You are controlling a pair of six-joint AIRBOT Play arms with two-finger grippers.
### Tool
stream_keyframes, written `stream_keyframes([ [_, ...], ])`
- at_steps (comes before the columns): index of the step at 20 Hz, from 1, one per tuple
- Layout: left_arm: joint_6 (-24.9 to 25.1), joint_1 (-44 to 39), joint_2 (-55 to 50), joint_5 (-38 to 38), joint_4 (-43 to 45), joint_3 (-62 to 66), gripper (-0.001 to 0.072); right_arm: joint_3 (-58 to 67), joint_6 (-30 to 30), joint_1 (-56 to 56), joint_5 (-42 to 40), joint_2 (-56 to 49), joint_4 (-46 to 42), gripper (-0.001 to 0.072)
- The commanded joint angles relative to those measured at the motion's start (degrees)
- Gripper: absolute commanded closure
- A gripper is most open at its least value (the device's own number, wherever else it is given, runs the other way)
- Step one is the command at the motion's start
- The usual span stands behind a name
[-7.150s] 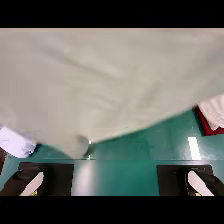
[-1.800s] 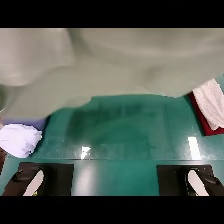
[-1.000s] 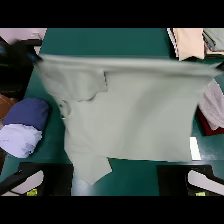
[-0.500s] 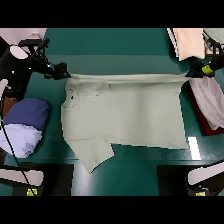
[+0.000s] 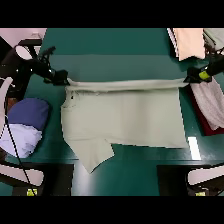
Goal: Fold the shirts.
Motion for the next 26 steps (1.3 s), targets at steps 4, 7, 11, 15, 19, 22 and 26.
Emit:
stream_keyframes([
  [4, -1.95, 0.02, -0.13, 0.11, 1.49, -10.95, 0.0574, -16.02, -0.22, 0.66, -4.81, 4.79, 0.85, 0.0589],
  [7, -4.76, 0.02, 0.76, -0.66, 0.57, -10.58, 0.0221, -15.41, -0.22, 0.66, -1.6, 5.07, 2.32, 0.0216],
  [11, -4.87, 0.0, 12.28, -1.73, 6.6, -15.54, 0.0218, -19.21, -2.23, 0.42, 0.17, 13.27, 3.21, 0.0261],
  [15, -6.69, 0.0, 32.17, -2.16, 8.76, -36.44, 0.0218, -28.98, -2.29, 0.37, -1.42, 25.03, 3.34, 0.0261],
  [19, -11.72, 0.0, 47.98, -2.27, 5.86, -56.65, 0.0218, -34.38, -2.27, 0.37, -5.44, 32.24, 3.43, 0.0261],
  [22, -12.55, 0.0, 53.07, -1.36, 0.37, -64.28, 0.0218, -34.51, -2.27, 0.37, -5.68, 34.45, 3.43, 0.0261],
  [26, -12.35, 0.0, 54.07, 3.21, -5.09, -68.98, 0.0218, -34.45, -2.27, 0.37, -5.2, 35.01, 3.43, 0.0261],
])
